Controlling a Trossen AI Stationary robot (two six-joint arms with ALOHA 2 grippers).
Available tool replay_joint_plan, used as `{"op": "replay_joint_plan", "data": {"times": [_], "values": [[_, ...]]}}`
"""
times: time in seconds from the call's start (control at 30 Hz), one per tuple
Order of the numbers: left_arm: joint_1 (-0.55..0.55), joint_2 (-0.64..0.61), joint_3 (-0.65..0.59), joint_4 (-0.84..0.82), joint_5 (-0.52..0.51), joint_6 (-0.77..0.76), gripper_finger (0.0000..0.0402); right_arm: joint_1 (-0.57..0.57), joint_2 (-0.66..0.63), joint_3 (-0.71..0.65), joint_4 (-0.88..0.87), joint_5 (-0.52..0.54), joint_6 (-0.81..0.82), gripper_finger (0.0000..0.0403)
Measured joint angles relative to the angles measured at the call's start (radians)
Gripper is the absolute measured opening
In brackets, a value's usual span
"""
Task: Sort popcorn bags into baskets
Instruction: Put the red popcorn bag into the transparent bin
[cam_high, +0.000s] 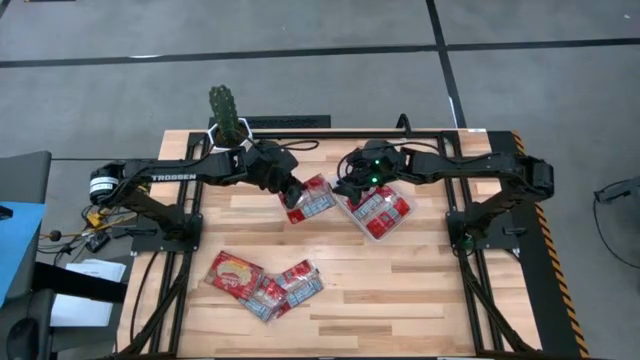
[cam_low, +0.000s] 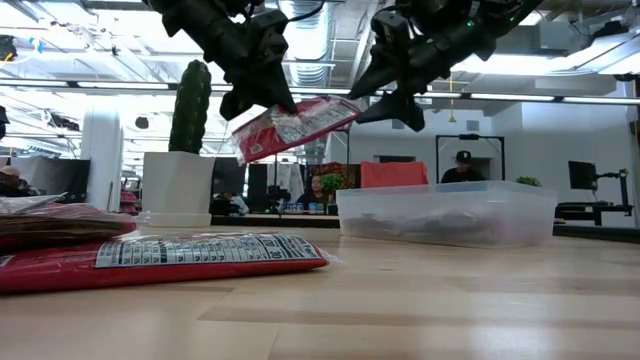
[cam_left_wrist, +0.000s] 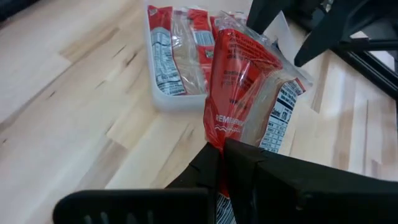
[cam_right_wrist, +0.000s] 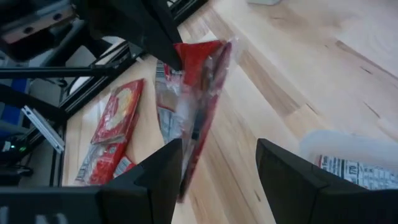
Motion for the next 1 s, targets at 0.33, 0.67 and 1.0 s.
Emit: {"op": "replay_joint_plan", "data": {"times": [0.33,0.67,1.0], "values": [[0.0,0.0,0.0,0.056,-0.007,-0.002,0.0,0.006,0.0,0.0,0.038,-0.001,0.001,0.0228],[0.0,0.0,0.0,0.102,-0.003,-0.01,0.0,0.006,0.0,0.0,0.037,0.001,-0.017,0.0218],[-0.006,0.0,0.0,0.135,0.027,-0.012,0.0,0.006,-0.001,0.0,0.037,-0.03,-0.057,0.0134]]}}
